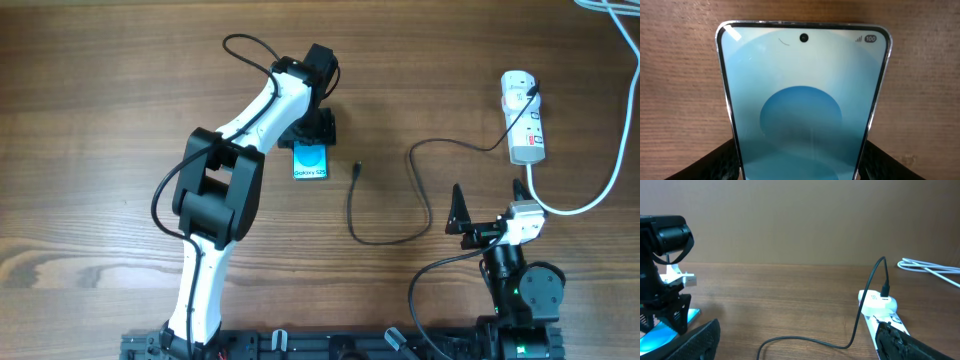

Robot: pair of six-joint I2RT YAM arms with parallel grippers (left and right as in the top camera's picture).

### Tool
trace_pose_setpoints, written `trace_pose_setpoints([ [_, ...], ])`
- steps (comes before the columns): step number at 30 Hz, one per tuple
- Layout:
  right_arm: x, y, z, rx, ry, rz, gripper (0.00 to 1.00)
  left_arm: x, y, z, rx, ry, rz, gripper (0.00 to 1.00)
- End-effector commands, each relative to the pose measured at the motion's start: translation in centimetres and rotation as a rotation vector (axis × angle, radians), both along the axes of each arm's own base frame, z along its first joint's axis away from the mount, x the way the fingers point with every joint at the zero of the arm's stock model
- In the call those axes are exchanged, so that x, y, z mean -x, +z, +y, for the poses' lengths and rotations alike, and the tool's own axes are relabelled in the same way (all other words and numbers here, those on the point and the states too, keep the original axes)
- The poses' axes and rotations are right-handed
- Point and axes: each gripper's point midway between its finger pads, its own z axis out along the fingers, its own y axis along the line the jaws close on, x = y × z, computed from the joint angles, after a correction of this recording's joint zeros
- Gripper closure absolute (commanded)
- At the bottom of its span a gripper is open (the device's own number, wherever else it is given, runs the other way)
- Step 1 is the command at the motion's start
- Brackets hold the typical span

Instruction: Plug charger to phone and switch on socket

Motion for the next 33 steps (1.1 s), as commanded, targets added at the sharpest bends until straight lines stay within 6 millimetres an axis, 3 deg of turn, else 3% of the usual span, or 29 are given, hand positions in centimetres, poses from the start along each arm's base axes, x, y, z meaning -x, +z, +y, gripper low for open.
trace_pose_setpoints([
  [1, 0.0, 0.2, -0.3, 0.013, -0.018, -0.011, 0.0, -0.1, 2.1, -0.8, 0.095, 0.02, 0.043, 0.31],
  [5, 0.0, 0.2, -0.3, 0.012, -0.018, -0.01, 0.0, 0.1, 6.6, -1.6, 0.254, 0.051, 0.071, 0.31],
  [11, 0.0, 0.2, -0.3, 0.012, -0.018, -0.01, 0.0, 1.7, 14.8, -2.8, 0.663, 0.126, 0.196, 0.32],
  [15, 0.0, 0.2, -0.3, 0.012, -0.018, -0.01, 0.0, 2.0, 19.1, -2.9, 0.925, 0.181, 0.291, 0.32],
  [19, 0.0, 0.2, -0.3, 0.012, -0.018, -0.01, 0.0, 1.7, 22.2, -1.9, 1.117, 0.248, 0.365, 0.32],
  [27, 0.0, 0.2, -0.3, 0.012, -0.018, -0.01, 0.0, 1.7, 27.8, -1.8, 1.435, 0.29, 0.49, 0.33],
  [33, 0.0, 0.2, -0.3, 0.012, -0.018, -0.01, 0.0, 1.9, 28.3, -1.8, 1.457, 0.313, 0.523, 0.35],
])
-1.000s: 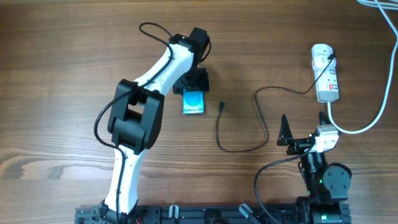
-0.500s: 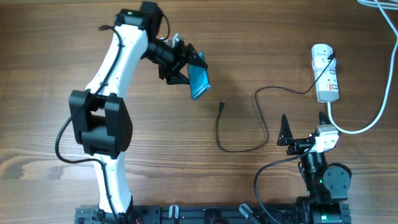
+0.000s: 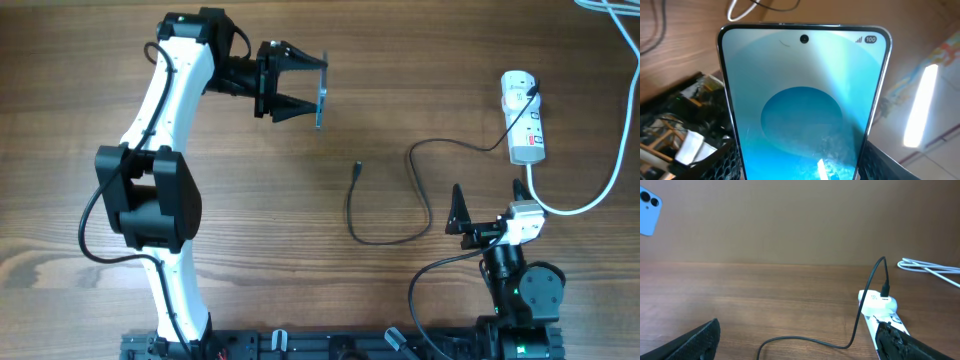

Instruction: Plug charger to phone and switch on socket

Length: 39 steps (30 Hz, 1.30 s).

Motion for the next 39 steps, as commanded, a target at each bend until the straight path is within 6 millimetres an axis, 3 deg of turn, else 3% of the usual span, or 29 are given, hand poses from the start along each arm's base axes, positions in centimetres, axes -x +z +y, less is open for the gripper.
trace_pose_setpoints([
  [1, 0.01, 0.19, -0.32, 0.012, -0.018, -0.01, 0.0, 0.12, 3.38, 0.14, 0.097, 0.015, -0.025, 0.35],
  [39, 0.01, 0.19, -0.32, 0.012, -0.018, -0.01, 0.0, 0.19, 3.38, 0.15, 0.094, 0.016, -0.001, 0.35],
])
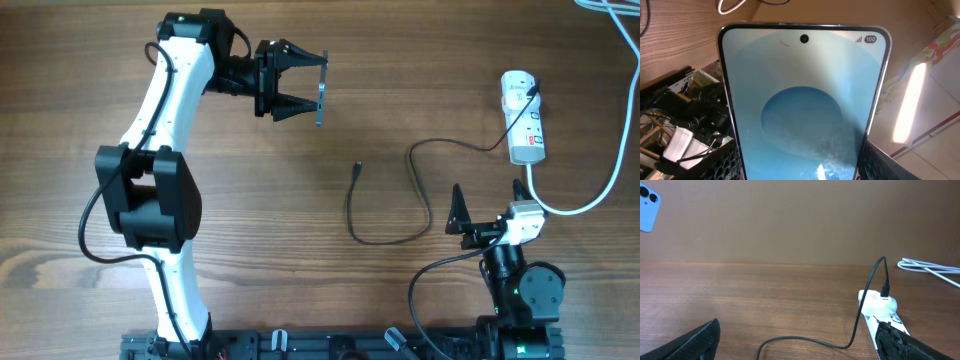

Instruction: Plug charger to phone and switch on socket

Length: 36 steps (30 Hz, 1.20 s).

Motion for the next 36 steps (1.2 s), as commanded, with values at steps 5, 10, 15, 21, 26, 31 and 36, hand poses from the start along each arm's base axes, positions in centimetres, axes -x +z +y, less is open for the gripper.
trace_pose_setpoints([
  [5, 0.01, 0.19, -0.32, 0.012, -0.018, -0.01, 0.0, 0.17, 2.73, 0.19, 0.061, 0.012, -0.034, 0.35],
  [10, 0.01, 0.19, -0.32, 0.012, -0.018, -0.01, 0.0, 0.18, 2.73, 0.19, 0.061, 0.012, -0.033, 0.34],
  [15, 0.01, 0.19, -0.32, 0.012, -0.018, -0.01, 0.0, 0.18, 2.73, 0.19, 0.061, 0.012, -0.033, 0.35],
  [21, 0.01, 0.19, -0.32, 0.012, -0.018, -0.01, 0.0, 0.19, 2.73, 0.17, 0.061, 0.011, -0.033, 0.35],
  [26, 0.01, 0.19, -0.32, 0.012, -0.018, -0.01, 0.0, 0.18, 2.73, 0.19, 0.061, 0.012, -0.033, 0.35],
  [31, 0.01, 0.19, -0.32, 0.012, -0.018, -0.01, 0.0, 0.24, 2.74, 0.2, 0.059, 0.012, -0.024, 0.35],
  [36, 0.01, 0.19, -0.32, 0.012, -0.018, -0.01, 0.0, 0.29, 2.74, 0.2, 0.058, 0.012, -0.019, 0.35],
])
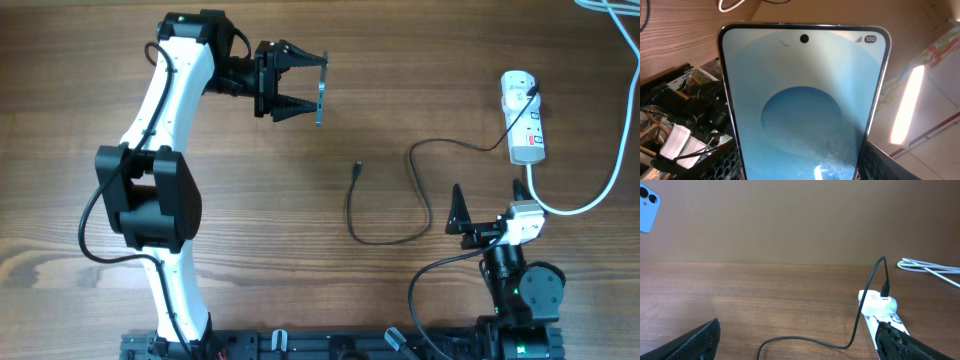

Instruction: Plug charger to phone and switch on socket

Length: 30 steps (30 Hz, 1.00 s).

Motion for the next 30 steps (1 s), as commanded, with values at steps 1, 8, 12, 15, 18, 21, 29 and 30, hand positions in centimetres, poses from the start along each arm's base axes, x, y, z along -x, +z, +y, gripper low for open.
trace_pose_setpoints([
  [1, 0.01, 0.19, -0.32, 0.012, -0.018, -0.01, 0.0, 0.16, 2.73, 0.19, 0.061, 0.012, -0.04, 0.35],
  [8, 0.01, 0.19, -0.32, 0.012, -0.018, -0.01, 0.0, 0.17, 2.73, 0.17, 0.061, 0.012, -0.04, 0.35],
  [12, 0.01, 0.19, -0.32, 0.012, -0.018, -0.01, 0.0, 0.17, 2.72, 0.17, 0.061, 0.012, -0.04, 0.35],
  [15, 0.01, 0.19, -0.32, 0.012, -0.018, -0.01, 0.0, 0.17, 2.73, 0.17, 0.061, 0.012, -0.04, 0.35],
  [18, 0.01, 0.19, -0.32, 0.012, -0.018, -0.01, 0.0, 0.17, 2.73, 0.17, 0.061, 0.012, -0.041, 0.35],
  [21, 0.01, 0.19, -0.32, 0.012, -0.018, -0.01, 0.0, 0.17, 2.72, 0.17, 0.061, 0.012, -0.04, 0.35],
  [29, 0.01, 0.19, -0.32, 0.012, -0.018, -0.01, 0.0, 0.17, 2.73, 0.17, 0.061, 0.012, -0.04, 0.37],
  [30, 0.01, 0.19, -0.32, 0.012, -0.018, -0.01, 0.0, 0.18, 2.72, 0.17, 0.061, 0.012, -0.04, 0.37],
])
